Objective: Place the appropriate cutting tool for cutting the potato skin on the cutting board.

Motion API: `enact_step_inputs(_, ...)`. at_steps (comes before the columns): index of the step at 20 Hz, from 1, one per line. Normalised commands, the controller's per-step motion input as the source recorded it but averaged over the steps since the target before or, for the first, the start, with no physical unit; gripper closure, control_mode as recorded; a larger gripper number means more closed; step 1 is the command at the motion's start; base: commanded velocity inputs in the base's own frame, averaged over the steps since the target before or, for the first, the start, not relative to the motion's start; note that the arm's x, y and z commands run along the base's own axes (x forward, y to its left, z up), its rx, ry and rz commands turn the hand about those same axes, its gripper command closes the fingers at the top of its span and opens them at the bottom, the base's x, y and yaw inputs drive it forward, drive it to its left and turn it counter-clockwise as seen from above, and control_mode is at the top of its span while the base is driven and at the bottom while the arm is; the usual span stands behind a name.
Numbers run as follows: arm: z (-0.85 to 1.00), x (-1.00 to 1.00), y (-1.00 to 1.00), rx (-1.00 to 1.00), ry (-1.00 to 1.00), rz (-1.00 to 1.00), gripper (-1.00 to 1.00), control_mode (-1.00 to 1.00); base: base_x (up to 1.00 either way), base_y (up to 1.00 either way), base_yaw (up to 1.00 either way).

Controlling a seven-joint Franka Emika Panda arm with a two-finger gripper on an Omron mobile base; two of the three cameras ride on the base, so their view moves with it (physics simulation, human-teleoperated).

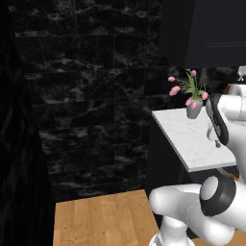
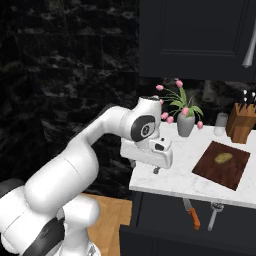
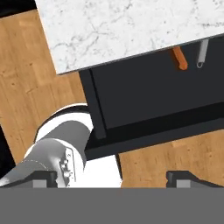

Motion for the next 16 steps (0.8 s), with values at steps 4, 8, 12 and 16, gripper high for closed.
enact_step_inputs(4,-0.48,-0.86,-1.0,0.0,0.02,-0.03,-1.0,-1.0,0.0,0.0,0.0)
enact_step_inputs(8,-0.46,-0.22,-1.0,0.0,0.16,-0.03,-1.0,-1.0,0.0,0.0,0.0)
enact_step_inputs(12,-0.34,-0.57,-1.0,0.0,0.0,0.0,-1.0,-1.0,0.0,0.0,0.0)
enact_step_inputs(16,-0.36,-0.01,-1.0,0.0,0.03,0.0,-1.0,-1.0,0.0,0.0,0.0)
